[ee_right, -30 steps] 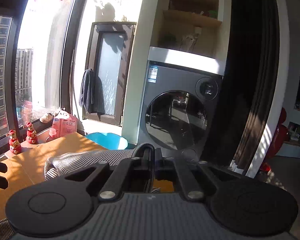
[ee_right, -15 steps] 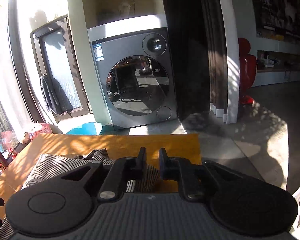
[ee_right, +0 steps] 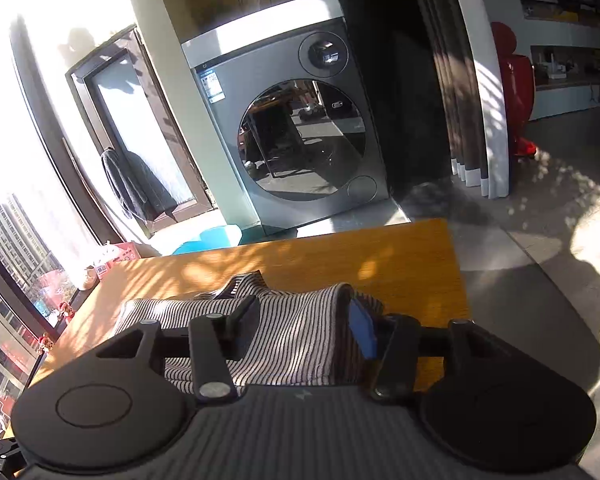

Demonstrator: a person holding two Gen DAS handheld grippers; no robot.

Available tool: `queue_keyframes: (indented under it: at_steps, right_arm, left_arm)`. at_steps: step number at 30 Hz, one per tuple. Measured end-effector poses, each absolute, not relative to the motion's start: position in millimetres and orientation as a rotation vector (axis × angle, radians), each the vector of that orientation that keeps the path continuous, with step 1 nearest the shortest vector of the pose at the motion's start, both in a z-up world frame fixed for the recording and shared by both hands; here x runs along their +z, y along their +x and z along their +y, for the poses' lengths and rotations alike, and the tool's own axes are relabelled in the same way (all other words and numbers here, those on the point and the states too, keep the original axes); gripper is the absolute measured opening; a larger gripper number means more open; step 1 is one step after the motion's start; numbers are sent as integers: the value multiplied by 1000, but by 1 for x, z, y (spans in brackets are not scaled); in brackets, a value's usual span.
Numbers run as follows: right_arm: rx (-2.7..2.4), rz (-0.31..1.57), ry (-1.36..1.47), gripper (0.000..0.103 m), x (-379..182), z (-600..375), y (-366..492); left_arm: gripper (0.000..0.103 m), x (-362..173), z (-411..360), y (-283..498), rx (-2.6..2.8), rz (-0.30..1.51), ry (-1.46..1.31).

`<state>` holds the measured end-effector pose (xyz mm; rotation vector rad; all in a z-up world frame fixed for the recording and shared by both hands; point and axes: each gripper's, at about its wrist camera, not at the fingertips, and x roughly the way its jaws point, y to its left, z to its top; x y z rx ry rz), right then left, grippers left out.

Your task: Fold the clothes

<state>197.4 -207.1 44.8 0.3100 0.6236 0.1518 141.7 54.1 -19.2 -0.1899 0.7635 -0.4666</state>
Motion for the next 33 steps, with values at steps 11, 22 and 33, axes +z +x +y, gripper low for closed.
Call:
queue_keyframes:
  at_steps: [11, 22, 33]
  right_arm:
    - [271, 607, 54, 0, 43, -131, 197]
    - [245, 562, 196, 51, 79, -167, 206]
    - [244, 604, -1, 0, 32, -123, 195]
  left_arm:
    - [103, -22, 50, 139, -463, 735, -156]
    - [103, -24, 52, 138, -468, 726, -162]
    - [103, -24, 50, 138, -467, 722, -154]
